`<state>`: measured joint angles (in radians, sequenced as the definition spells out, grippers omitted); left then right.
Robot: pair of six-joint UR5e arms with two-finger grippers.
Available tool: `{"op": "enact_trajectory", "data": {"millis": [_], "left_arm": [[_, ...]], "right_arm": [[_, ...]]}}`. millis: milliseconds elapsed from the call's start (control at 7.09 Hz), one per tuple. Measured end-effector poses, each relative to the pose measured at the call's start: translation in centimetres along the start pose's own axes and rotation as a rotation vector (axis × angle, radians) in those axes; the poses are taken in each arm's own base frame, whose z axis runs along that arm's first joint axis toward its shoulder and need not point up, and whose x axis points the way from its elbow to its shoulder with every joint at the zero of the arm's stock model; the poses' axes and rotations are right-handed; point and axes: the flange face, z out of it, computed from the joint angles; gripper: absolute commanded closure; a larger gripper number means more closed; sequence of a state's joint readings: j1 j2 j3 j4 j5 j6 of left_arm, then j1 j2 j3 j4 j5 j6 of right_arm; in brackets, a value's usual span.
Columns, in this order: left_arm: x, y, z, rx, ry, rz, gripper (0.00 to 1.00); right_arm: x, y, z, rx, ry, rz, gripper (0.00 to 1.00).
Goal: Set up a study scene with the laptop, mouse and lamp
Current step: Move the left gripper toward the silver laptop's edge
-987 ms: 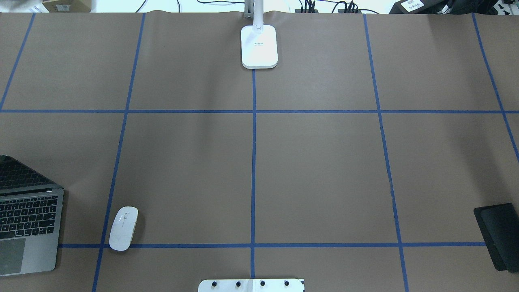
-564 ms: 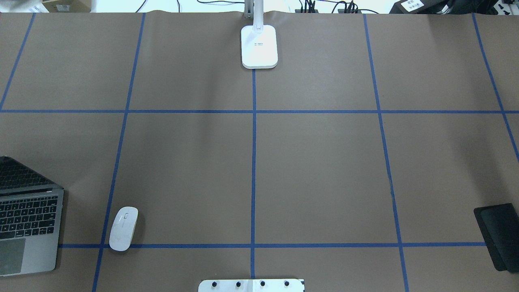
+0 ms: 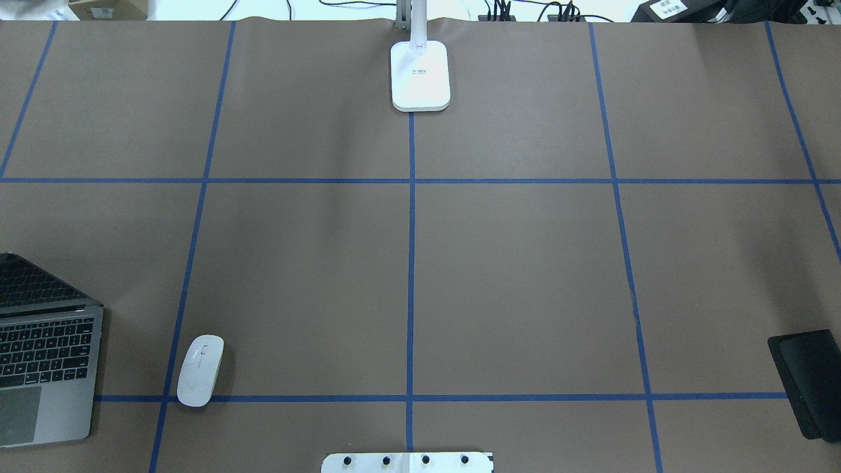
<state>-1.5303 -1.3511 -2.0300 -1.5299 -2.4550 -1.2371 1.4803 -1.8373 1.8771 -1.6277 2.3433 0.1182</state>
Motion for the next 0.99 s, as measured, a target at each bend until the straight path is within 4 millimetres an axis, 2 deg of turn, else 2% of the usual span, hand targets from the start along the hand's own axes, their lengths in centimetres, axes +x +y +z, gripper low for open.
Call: {"op": "enact_trajectory", "data": {"millis": [564,987], "left_arm": [[0.9,1.6,3.1,-0.015,-0.066,-0.162,0.0],[2.0,3.5,6.8,0.027,-0.128,-0.217,0.0]], "right_arm": [[0.2,1.6,0.6,-0.026,-0.057,0.061,0.0],[0.2,1.9,0.6,-0.022,-0.065,0.06,0.0]]}}
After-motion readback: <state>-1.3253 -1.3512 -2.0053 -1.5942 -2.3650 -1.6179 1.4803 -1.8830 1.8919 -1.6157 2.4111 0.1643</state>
